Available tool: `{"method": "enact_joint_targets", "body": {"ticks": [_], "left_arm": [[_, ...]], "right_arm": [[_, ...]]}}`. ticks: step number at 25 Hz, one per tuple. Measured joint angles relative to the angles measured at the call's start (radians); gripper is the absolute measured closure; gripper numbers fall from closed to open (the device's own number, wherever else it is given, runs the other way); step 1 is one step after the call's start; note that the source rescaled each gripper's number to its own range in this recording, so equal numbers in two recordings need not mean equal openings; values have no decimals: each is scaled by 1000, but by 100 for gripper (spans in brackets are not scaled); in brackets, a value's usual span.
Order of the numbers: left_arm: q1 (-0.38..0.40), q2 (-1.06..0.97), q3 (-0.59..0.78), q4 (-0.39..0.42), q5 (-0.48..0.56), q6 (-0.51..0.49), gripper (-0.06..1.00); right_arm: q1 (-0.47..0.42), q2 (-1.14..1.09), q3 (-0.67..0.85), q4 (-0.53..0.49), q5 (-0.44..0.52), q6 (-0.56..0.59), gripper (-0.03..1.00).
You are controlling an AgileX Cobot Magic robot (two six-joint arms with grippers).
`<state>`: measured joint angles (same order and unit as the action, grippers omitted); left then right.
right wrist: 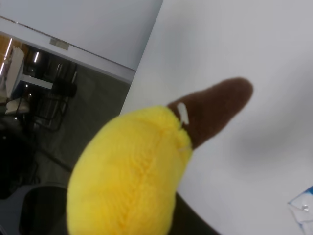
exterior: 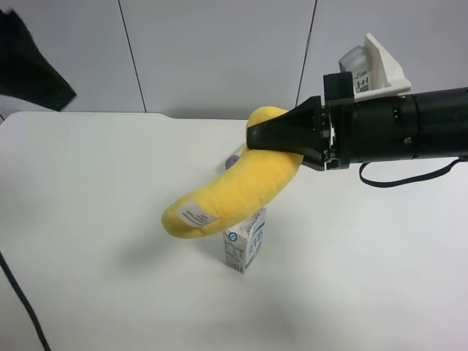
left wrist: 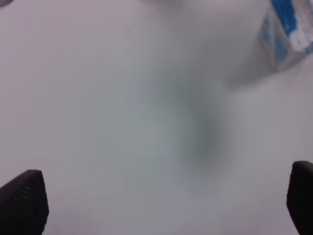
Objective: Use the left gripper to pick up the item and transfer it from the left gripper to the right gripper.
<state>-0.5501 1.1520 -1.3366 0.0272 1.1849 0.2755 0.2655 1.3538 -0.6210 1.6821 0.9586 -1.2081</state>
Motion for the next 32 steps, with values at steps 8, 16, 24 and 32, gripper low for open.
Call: {"method": "enact_joint_targets", "body": {"ticks": [8,16,24,32], "left_arm": [[218,-274,160,-65,-1,-12,-5],[233,-689,513,-73,27,-107,-5],[233,-985,728,-73,5,-157,-5],[233,-1155,796,-95,-62,-157,-5]], "right_arm": [[0,0,0,-21,0,-1,97],[0,0,0,-50,0,-1,97],[0,0,0,-53,-13,-1,97],[0,0,0,-55,-24,-1,97]]}}
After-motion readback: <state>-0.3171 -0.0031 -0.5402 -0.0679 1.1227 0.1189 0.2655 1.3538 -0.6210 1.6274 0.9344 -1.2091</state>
